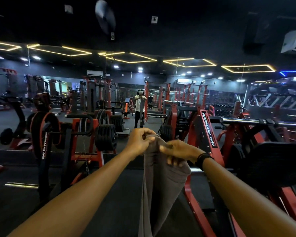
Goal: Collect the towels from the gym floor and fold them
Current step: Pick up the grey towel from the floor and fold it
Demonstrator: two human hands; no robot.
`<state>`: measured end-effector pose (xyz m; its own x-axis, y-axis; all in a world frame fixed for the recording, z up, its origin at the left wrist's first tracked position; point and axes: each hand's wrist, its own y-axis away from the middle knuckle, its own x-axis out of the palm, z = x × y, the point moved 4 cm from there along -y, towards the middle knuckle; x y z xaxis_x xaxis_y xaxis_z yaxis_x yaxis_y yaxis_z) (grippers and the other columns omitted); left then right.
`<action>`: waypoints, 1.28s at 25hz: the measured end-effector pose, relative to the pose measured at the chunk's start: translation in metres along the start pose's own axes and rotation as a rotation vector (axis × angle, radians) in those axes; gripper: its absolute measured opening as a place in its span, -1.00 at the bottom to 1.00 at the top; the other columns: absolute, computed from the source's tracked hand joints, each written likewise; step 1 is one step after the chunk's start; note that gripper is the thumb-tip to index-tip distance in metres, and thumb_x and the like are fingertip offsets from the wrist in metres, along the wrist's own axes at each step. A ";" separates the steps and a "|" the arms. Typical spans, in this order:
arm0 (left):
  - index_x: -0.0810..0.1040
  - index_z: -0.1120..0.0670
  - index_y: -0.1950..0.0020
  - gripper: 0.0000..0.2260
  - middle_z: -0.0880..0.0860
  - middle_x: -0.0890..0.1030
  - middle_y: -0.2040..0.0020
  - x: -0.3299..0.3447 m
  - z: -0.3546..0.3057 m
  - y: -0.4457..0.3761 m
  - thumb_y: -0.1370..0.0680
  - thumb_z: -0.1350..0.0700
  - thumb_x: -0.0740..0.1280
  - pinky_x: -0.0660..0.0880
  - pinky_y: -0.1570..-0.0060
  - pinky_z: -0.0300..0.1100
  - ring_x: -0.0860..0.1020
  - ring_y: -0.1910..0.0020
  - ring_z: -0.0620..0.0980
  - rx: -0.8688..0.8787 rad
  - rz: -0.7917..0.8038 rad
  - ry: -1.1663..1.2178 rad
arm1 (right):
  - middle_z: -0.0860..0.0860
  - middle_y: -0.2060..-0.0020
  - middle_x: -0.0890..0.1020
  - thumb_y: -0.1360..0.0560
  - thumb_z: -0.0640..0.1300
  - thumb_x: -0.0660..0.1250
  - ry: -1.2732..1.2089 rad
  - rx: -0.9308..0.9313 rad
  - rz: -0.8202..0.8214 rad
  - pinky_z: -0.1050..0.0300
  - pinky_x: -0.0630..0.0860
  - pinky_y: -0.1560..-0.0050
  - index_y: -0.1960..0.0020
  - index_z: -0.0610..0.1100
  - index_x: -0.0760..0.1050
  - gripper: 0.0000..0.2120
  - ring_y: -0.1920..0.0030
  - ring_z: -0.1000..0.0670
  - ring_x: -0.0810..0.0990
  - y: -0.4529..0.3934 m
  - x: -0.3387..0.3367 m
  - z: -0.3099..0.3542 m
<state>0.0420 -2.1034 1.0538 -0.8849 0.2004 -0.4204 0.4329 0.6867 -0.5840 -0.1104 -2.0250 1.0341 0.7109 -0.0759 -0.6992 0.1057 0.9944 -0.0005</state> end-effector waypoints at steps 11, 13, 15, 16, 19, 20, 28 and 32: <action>0.62 0.14 0.07 -0.94 0.05 0.64 0.07 -0.033 0.025 -0.014 -0.50 0.26 0.38 0.38 0.11 -0.30 0.52 0.09 -0.10 -0.049 -0.131 -0.246 | 0.05 0.22 0.56 -0.40 0.07 0.40 0.877 -0.002 -0.102 0.14 0.43 0.21 0.38 0.03 0.41 -0.74 0.18 0.00 0.52 0.012 -0.043 -0.012; 0.61 0.13 0.10 -0.94 0.03 0.63 0.10 -0.026 0.017 -0.014 -0.50 0.27 0.37 0.35 0.18 -0.38 0.52 0.10 -0.11 -0.003 -0.116 -0.250 | 0.03 0.17 0.55 -0.42 0.03 0.33 1.024 0.033 -0.036 0.12 0.46 0.13 0.32 -0.01 0.42 -0.80 0.17 -0.04 0.50 0.008 -0.027 -0.004; 0.58 0.12 0.11 -0.93 0.01 0.60 0.11 -0.025 0.010 -0.016 -0.52 0.28 0.35 0.33 0.19 -0.42 0.51 0.09 -0.12 0.021 -0.130 -0.214 | 0.00 0.17 0.54 -0.45 -0.05 0.30 0.974 -0.033 0.030 0.16 0.41 0.21 0.35 0.00 0.40 -0.79 0.17 -0.05 0.49 0.004 -0.010 -0.002; 0.57 0.12 0.10 -0.92 0.00 0.59 0.10 -0.030 0.008 -0.018 -0.52 0.28 0.34 0.33 0.18 -0.41 0.51 0.09 -0.12 0.022 -0.147 -0.198 | 0.02 0.20 0.52 -0.46 -0.07 0.30 0.929 -0.069 0.038 0.19 0.37 0.26 0.38 0.02 0.37 -0.75 0.19 -0.04 0.49 0.002 -0.006 -0.005; 0.59 0.16 0.08 -0.94 0.03 0.61 0.08 -0.049 0.016 -0.024 -0.52 0.28 0.35 0.34 0.11 -0.30 0.50 0.08 -0.11 0.001 -0.172 -0.220 | 0.09 0.24 0.48 -0.47 0.07 0.36 0.859 -0.097 -0.081 0.19 0.40 0.20 0.26 0.03 0.44 -0.80 0.18 0.00 0.51 0.003 -0.024 -0.014; 0.60 0.16 0.07 -0.95 0.03 0.61 0.08 -0.054 0.020 -0.024 -0.52 0.27 0.35 0.34 0.10 -0.28 0.49 0.09 -0.11 -0.008 -0.177 -0.254 | 0.10 0.26 0.49 -0.47 0.07 0.38 0.782 -0.110 -0.170 0.19 0.41 0.16 0.25 0.02 0.46 -0.80 0.17 0.00 0.53 0.003 -0.034 -0.015; 0.56 0.12 0.05 -0.94 0.03 0.58 0.13 -0.078 0.055 -0.019 -0.55 0.13 0.35 0.44 0.10 -0.14 0.56 0.02 0.05 -0.255 -0.238 0.005 | -0.10 0.36 0.63 -0.34 -0.25 0.54 -0.262 -0.350 -0.605 0.27 0.55 0.33 0.09 -0.11 0.52 -0.76 0.35 0.07 0.60 0.006 -0.050 -0.008; 0.61 0.09 0.17 -0.93 0.07 0.65 0.11 -0.075 0.071 -0.009 -0.50 0.13 0.42 0.58 0.17 -0.14 0.62 0.09 0.01 -0.371 0.086 -0.060 | -0.04 0.46 0.60 -0.33 -0.34 0.51 -0.346 -0.261 -0.485 0.25 0.54 0.41 0.18 -0.22 0.51 -0.81 0.43 0.11 0.58 0.006 -0.047 -0.018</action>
<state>0.1167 -2.1742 1.0415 -0.8316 0.2350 -0.5033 0.4042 0.8775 -0.2582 -0.1554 -2.0140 1.0541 0.8123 -0.4969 -0.3055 0.3298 0.8232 -0.4621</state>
